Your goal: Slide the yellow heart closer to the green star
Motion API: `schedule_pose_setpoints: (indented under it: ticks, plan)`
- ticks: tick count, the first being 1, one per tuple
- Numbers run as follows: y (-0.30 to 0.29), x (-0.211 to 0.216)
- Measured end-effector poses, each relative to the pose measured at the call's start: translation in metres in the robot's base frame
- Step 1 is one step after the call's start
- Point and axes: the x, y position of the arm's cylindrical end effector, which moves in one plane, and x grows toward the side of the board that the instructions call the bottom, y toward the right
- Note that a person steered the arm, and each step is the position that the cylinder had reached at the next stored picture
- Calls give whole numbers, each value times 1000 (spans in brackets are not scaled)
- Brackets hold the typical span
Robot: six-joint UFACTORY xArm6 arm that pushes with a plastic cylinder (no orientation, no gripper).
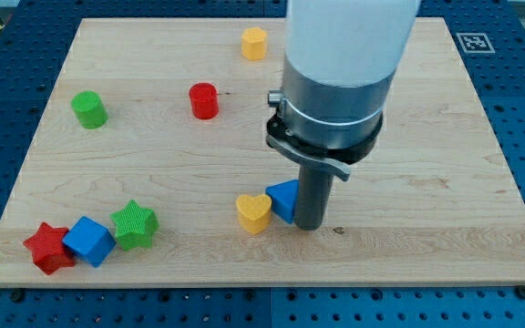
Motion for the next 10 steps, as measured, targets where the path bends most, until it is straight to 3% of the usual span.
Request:
schedule_pose_setpoints:
  ticks: [10]
  plan:
    - [-125, 8]
